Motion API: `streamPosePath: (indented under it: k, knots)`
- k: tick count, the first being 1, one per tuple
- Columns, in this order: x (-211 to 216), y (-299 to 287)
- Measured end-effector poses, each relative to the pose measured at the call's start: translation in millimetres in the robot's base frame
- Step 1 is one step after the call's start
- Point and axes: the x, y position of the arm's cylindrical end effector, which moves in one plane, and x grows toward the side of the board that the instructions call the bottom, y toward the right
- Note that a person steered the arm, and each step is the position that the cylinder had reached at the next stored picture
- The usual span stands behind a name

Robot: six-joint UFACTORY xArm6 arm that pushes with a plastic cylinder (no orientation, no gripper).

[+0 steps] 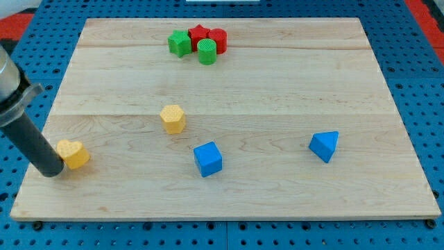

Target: Move the yellow heart a bit right

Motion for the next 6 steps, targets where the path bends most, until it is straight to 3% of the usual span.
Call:
streamPosePath:
  k: [2, 4, 5, 6]
  knots:
    - [-46.5, 54.5]
    - [-47.2, 111.4]
    - [-47.2, 35.2]
    - [-61.4, 9.9]
